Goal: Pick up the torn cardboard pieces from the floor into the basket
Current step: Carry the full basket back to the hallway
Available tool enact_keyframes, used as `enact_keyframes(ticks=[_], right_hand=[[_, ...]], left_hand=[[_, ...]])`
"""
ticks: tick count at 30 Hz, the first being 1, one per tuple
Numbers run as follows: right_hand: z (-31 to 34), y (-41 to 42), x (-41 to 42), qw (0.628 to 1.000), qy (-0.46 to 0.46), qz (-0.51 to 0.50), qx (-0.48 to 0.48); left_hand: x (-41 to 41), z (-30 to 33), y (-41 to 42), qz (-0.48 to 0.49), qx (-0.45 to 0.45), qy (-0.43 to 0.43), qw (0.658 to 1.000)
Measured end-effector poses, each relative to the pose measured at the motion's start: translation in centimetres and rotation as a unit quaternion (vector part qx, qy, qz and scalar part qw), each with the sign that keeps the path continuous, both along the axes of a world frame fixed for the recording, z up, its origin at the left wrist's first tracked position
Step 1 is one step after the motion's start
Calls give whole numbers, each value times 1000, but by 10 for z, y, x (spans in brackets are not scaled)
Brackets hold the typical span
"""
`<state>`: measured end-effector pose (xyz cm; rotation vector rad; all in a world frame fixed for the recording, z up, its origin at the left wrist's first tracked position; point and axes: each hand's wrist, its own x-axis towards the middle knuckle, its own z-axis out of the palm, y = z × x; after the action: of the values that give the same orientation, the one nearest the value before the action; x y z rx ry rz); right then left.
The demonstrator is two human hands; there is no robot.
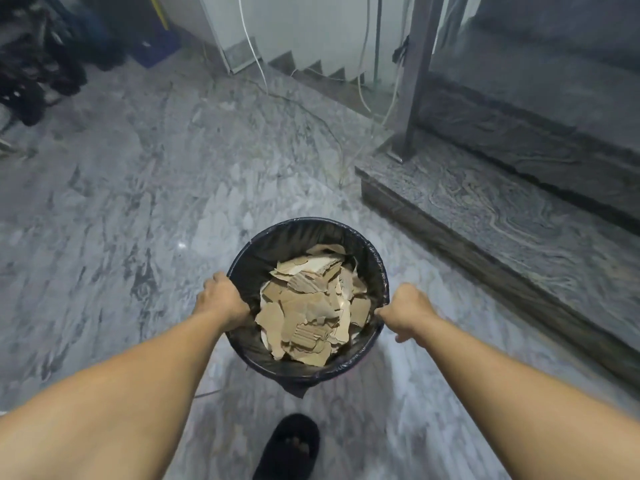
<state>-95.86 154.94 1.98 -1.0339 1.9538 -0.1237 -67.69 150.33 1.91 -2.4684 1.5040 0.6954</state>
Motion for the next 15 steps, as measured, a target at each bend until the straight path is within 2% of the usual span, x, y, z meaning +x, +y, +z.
enact_keyframes(ticks=[3, 6, 10, 15], right_hand=[[-23, -6, 11, 997, -20, -71, 13], [-35, -4, 16, 989, -35, -135, 42], [-27, -3, 20, 965, -112, -216, 94], [4, 19, 7, 944, -109, -296, 95]], left_hand=[[12, -18, -30, 4, -4, 6, 1000], [20, -30, -45, 21, 18, 66, 997], [32, -28, -68, 122, 64, 199, 970], [19, 1, -83, 107, 66, 229, 965]])
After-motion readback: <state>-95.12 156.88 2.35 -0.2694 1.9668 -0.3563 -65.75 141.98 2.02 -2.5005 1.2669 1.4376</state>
